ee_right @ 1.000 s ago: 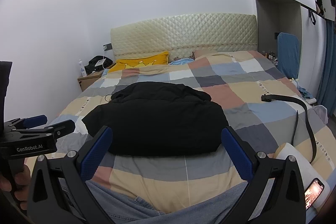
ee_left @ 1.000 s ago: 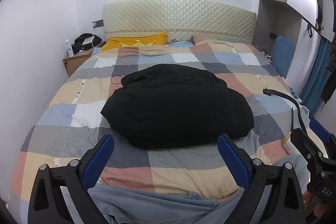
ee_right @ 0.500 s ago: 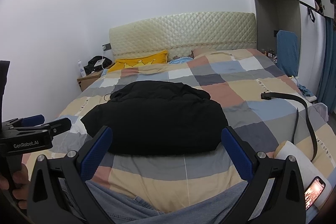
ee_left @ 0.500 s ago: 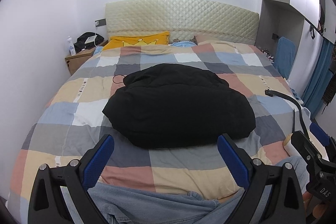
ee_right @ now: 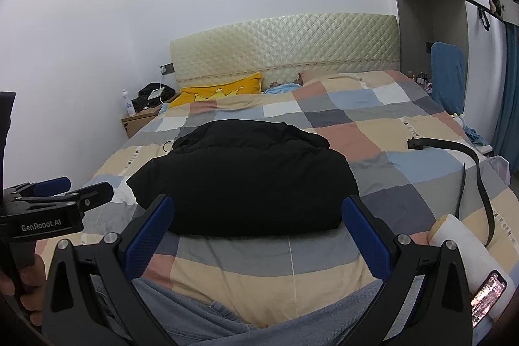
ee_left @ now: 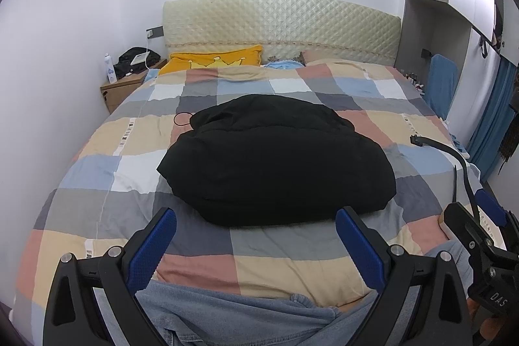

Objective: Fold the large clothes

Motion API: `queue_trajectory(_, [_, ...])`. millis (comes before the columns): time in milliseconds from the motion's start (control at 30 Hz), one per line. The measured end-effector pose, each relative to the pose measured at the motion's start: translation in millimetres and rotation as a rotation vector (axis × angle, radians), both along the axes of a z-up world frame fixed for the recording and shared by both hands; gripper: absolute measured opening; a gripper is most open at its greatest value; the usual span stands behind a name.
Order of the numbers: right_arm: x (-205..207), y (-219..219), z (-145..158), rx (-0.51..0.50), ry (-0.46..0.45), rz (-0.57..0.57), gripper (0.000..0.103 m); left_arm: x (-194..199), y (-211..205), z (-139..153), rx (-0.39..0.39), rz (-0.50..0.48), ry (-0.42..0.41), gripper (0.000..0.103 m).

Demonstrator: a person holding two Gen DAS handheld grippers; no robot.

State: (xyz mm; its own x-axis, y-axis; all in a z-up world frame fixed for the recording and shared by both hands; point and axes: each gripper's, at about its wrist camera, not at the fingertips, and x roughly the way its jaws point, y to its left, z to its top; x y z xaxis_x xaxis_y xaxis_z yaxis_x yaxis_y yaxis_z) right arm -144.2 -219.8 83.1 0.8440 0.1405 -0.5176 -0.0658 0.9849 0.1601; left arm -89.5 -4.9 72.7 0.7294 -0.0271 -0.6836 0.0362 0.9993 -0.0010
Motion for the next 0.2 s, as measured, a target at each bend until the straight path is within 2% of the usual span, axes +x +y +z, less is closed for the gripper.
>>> queue_trajectory(200, [0.5,4.0,-1.3,-0.009,0.003,0.001,0.103,-1.0,1.5,-1.7,-0.006,-0.003,0.004,0.1])
